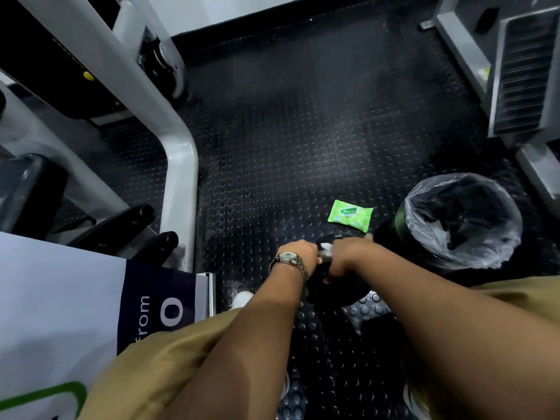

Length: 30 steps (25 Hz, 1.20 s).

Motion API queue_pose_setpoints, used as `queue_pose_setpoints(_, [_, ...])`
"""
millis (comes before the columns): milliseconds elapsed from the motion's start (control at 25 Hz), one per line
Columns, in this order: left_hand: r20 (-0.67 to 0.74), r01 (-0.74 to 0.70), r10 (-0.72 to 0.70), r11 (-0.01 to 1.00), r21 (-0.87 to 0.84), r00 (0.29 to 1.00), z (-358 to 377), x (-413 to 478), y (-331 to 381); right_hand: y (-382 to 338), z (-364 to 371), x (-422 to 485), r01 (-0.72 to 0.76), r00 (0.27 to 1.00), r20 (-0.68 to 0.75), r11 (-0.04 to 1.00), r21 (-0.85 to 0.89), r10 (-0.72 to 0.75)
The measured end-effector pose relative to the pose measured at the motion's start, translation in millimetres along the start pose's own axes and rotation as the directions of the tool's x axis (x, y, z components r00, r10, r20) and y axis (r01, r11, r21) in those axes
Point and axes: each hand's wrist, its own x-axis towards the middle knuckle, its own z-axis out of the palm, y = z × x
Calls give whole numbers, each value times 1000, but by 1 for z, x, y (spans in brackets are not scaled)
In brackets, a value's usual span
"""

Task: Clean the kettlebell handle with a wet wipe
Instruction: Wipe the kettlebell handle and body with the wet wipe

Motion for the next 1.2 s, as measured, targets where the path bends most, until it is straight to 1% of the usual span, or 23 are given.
queue_pose_setpoints(80, [-4,-2,2,1000,18,1000,-4,-4,3,-16,1,5,135,990,19,982,134,-138])
queue_pose_setpoints(120, [0,-3,3,1000,17,1000,-5,-5,4,-15,0,9,147,988,24,972,185,-154])
queue_pose_setpoints(160, [5,-6,6,1000,11,1000,-5,-6,4,-8,-1,8,122,991,31,968,221,-132])
queue_pose_setpoints(240, [6,-1,1,1000,4,1000,-2,-2,3,14,-4,2,10,1000,15,983,181,-13])
queue_pose_setpoints(320, [22,3,-3,1000,10,1000,1,1,1,32,2,-3,-122,990,-57,991,58,126])
queue_pose_setpoints(360, [27,5,-6,1000,10,1000,2,2,1,33,5,-6,-153,985,-82,988,25,154])
queue_pose_setpoints(400, [32,8,-8,1000,10,999,2,2,1,26,6,-9,-128,987,-93,991,28,130])
queue_pose_setpoints(520, [-6,-7,7,1000,-7,1000,-1,0,0,-11,6,-3,77,993,-98,989,123,-65])
queue_pose_setpoints(560, [-11,-6,6,1000,-12,1000,-2,0,-1,-16,4,1,115,991,-81,983,140,-104])
queue_pose_setpoints(600, [-8,-4,4,1000,-25,1000,-3,-1,-1,-15,0,3,116,992,-60,980,163,-107])
queue_pose_setpoints(640, [1,-2,2,1000,-31,1000,-3,0,-2,-7,-3,3,80,996,-46,986,148,-74])
queue_pose_setpoints(680, [13,-4,4,1000,-27,1000,-2,1,-1,3,-4,1,11,999,-33,995,103,-8])
queue_pose_setpoints(760, [25,-6,7,1000,-20,1000,2,4,-2,21,-4,-6,-137,990,-30,990,-43,136])
queue_pose_setpoints(800, [22,-7,7,1000,-20,1000,3,5,-3,22,-2,-7,-169,985,-41,981,-93,165])
queue_pose_setpoints(840, [15,-6,6,1000,-18,1000,2,3,-3,15,-1,-8,-163,986,-49,982,-94,159])
queue_pose_setpoints(960, [-26,-22,22,1000,-16,999,2,1,-3,-19,3,-3,35,996,-85,999,39,-32])
queue_pose_setpoints(1040, [-23,-27,27,999,-18,999,0,0,-3,-19,-1,1,80,993,-90,991,109,-70])
queue_pose_setpoints(1120, [2,-31,31,999,-41,1000,0,1,-3,-2,-8,-1,31,997,-68,993,112,-23])
queue_pose_setpoints(1200, [30,-19,20,999,-28,999,2,5,-4,18,-8,1,-109,993,-41,994,9,109])
